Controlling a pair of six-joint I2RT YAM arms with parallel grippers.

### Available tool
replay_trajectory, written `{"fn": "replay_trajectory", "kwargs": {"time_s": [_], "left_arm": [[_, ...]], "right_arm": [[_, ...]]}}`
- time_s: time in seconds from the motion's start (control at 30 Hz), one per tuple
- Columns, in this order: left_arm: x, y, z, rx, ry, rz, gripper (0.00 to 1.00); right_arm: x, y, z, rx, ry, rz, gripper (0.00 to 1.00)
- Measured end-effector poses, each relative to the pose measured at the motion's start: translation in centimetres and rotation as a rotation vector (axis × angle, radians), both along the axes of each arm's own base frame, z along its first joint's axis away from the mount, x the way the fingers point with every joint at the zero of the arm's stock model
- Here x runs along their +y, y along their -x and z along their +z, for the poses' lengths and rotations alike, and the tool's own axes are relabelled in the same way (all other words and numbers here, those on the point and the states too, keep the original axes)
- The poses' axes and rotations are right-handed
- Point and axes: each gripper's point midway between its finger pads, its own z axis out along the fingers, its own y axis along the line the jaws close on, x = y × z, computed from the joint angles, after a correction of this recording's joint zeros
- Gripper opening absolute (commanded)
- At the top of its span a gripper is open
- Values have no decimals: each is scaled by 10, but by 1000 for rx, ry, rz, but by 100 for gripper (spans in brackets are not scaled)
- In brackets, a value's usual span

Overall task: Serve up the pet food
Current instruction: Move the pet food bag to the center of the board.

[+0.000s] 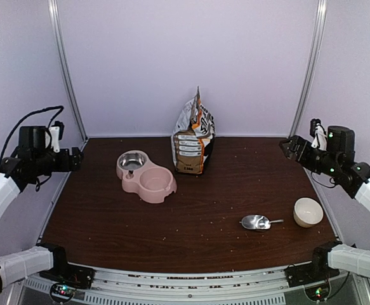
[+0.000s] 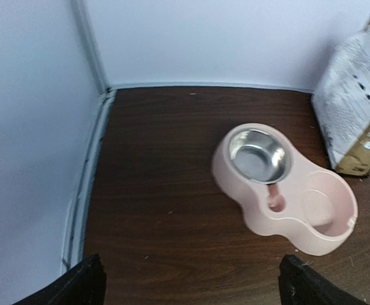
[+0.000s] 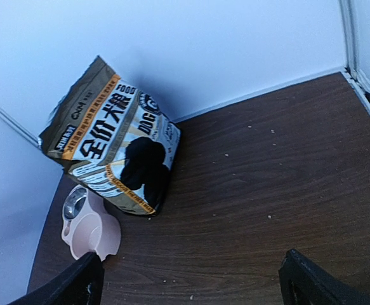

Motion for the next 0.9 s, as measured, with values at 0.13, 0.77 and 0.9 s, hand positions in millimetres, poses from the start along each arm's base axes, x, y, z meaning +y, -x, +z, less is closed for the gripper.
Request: {"fn": "replay_trajectory", "kwargs": {"time_s": [0.13,0.77,0.9], "left_arm": [[-62,-28,14,-16,-37,-230,98],[-38,-34,58,-149,-194,-126,98],[-37,-36,51,-120,-203,-120,98]], "right_arm": [[44,-5,22,-3,69,58,97],[238,-85,75,-16,251,182,83],[257,-109,67,-12,319,178,78]]}}
